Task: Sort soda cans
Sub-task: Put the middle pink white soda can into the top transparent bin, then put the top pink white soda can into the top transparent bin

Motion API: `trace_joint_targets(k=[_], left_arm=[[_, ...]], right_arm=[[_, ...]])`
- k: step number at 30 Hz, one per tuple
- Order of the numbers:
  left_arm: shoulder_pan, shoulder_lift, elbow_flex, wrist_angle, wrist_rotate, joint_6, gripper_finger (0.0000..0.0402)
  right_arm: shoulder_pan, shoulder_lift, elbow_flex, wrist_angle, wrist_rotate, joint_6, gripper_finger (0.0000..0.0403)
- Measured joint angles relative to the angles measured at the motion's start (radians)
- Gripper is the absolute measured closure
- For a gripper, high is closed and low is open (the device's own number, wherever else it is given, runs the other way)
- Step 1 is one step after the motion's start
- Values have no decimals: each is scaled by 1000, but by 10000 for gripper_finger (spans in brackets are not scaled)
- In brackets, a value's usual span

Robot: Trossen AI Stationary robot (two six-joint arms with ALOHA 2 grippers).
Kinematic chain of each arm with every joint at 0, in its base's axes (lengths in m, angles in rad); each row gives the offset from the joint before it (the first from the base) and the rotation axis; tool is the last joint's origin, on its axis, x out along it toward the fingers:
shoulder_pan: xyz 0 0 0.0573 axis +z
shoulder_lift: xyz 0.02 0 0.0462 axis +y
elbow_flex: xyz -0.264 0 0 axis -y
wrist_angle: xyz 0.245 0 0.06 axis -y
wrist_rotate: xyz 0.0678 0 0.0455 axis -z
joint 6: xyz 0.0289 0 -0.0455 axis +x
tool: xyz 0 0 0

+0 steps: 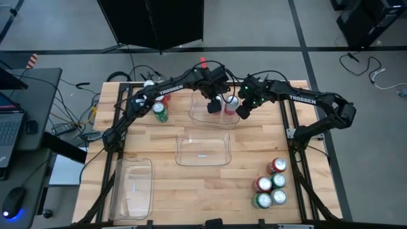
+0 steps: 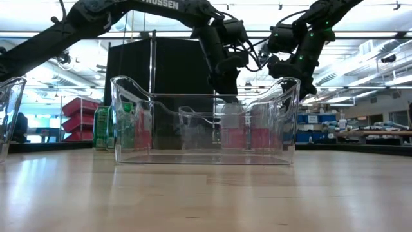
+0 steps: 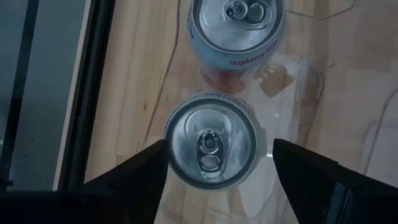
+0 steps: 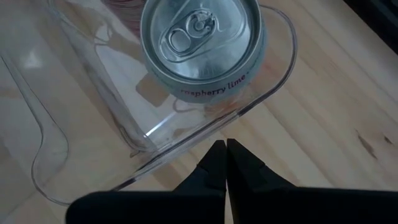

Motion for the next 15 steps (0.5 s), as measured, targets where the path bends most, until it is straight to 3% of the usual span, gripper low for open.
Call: trace_joint_targets(k=[9, 15], left_arm=[[0, -101, 2, -47, -24, -26, 112], [0, -217, 2, -129, -114, -31, 133]], right_arm=[[-1, 0, 0, -17, 12, -16, 402], [-1, 0, 0, -22, 19, -34, 402]])
